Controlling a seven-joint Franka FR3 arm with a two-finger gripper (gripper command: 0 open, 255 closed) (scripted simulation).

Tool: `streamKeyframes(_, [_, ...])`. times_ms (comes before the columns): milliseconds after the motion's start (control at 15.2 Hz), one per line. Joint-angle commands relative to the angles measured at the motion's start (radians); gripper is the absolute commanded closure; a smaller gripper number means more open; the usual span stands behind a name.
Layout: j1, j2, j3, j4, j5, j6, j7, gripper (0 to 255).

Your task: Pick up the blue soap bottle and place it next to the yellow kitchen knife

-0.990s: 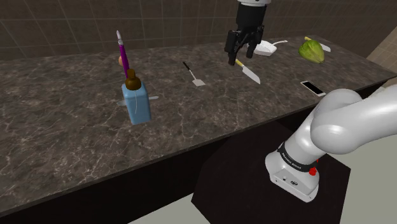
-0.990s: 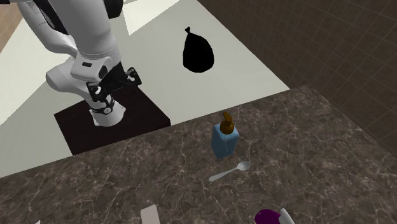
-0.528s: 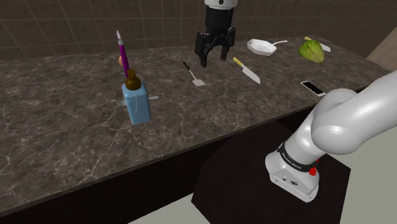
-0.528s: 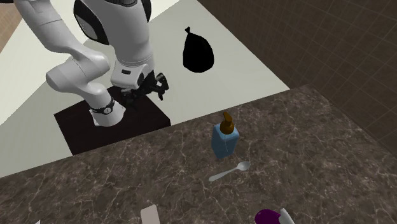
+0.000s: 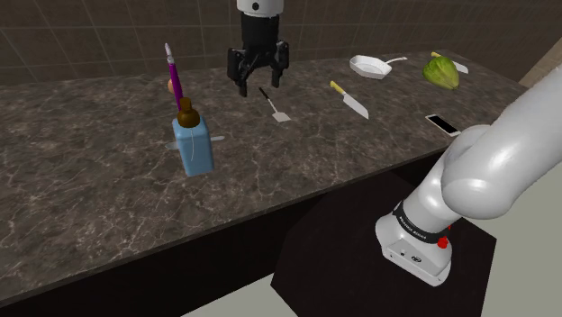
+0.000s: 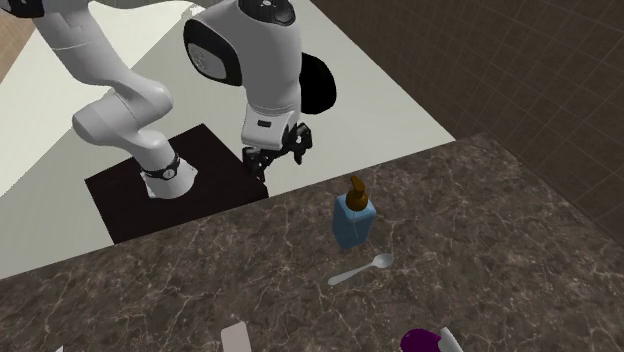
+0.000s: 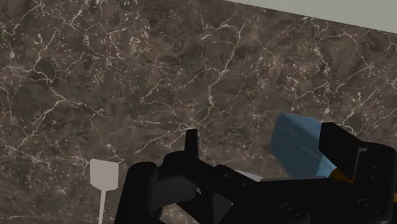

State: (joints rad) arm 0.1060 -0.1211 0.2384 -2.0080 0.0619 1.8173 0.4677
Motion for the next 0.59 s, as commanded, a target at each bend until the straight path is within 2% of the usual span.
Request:
streamKeyframes(0, [0.01, 0.078, 0.019, 0.076, -0.015, 0.007, 0.039, 0])
streamKeyframes(528, [0.076, 0.388, 0.057, 0.421, -0.099, -0.016, 0.167, 0])
